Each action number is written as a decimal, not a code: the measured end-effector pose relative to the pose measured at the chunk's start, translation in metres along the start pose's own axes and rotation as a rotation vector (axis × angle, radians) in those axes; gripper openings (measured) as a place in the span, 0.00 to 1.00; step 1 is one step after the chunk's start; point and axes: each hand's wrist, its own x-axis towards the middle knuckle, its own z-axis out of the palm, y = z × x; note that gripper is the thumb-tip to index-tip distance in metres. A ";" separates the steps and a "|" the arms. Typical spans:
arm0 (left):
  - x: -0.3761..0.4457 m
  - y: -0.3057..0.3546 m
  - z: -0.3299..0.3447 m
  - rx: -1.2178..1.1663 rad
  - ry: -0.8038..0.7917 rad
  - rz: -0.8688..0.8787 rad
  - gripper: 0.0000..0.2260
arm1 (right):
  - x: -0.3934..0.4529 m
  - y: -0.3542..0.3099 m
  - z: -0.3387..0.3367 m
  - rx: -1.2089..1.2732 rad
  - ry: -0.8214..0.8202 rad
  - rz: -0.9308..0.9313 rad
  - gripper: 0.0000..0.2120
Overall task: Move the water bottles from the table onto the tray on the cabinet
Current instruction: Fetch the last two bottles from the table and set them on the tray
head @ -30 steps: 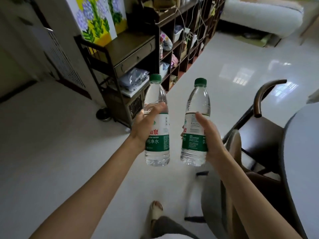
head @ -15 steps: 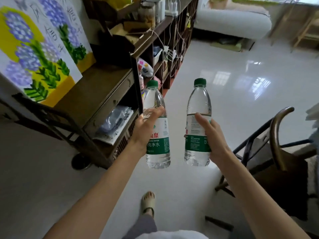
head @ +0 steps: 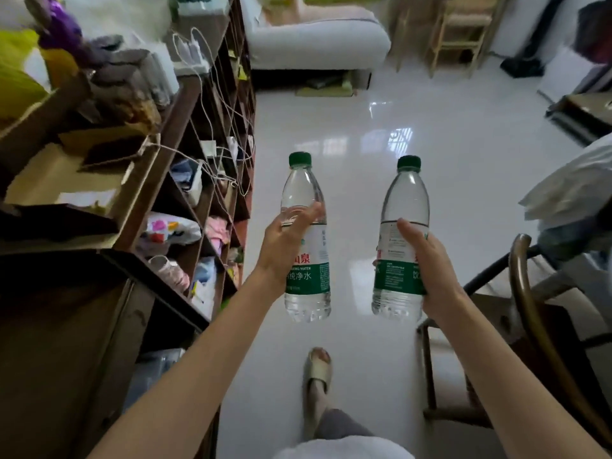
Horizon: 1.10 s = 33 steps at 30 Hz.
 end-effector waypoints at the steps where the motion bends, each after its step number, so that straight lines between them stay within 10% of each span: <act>1: 0.031 0.005 0.001 0.010 -0.011 0.009 0.10 | 0.028 -0.006 0.003 -0.002 0.011 -0.011 0.26; 33: 0.926 0.255 0.030 0.019 -0.020 0.039 0.16 | 0.895 -0.280 0.153 -0.135 0.007 -0.110 0.18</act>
